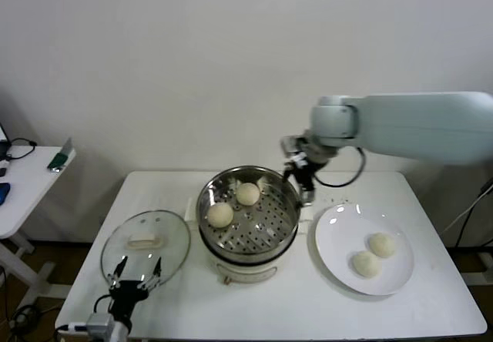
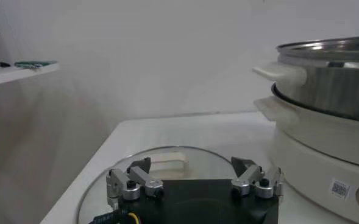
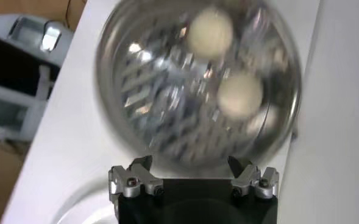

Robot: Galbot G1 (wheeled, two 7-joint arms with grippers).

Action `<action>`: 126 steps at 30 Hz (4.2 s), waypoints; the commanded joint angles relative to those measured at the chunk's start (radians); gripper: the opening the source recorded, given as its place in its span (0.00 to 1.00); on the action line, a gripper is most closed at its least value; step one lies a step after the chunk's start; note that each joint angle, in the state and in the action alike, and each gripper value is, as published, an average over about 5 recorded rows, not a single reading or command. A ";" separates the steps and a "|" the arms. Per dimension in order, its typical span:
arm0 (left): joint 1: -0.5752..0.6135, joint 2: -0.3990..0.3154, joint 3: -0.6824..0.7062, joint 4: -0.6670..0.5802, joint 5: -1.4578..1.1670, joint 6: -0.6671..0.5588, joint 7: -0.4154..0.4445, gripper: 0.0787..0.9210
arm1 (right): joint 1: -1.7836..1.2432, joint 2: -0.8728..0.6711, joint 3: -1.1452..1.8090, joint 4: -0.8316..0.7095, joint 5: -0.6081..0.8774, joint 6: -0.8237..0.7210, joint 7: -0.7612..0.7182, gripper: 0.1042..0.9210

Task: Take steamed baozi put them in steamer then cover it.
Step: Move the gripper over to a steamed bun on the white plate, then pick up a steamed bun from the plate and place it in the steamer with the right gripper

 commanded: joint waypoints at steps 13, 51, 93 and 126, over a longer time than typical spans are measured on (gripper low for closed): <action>-0.004 -0.005 -0.006 0.004 -0.002 0.000 0.000 0.88 | -0.451 -0.430 0.150 -0.001 -0.427 0.008 0.010 0.88; -0.004 -0.003 -0.004 0.006 0.012 0.002 0.001 0.88 | -0.780 -0.319 0.484 -0.160 -0.463 -0.038 0.076 0.77; -0.003 -0.009 -0.010 -0.006 0.030 0.009 0.005 0.88 | -0.218 0.302 0.299 0.044 -0.679 0.663 0.028 0.77; 0.001 -0.007 -0.011 -0.002 0.035 0.006 0.003 0.88 | -0.264 0.299 0.287 -0.085 -0.648 0.677 0.047 0.88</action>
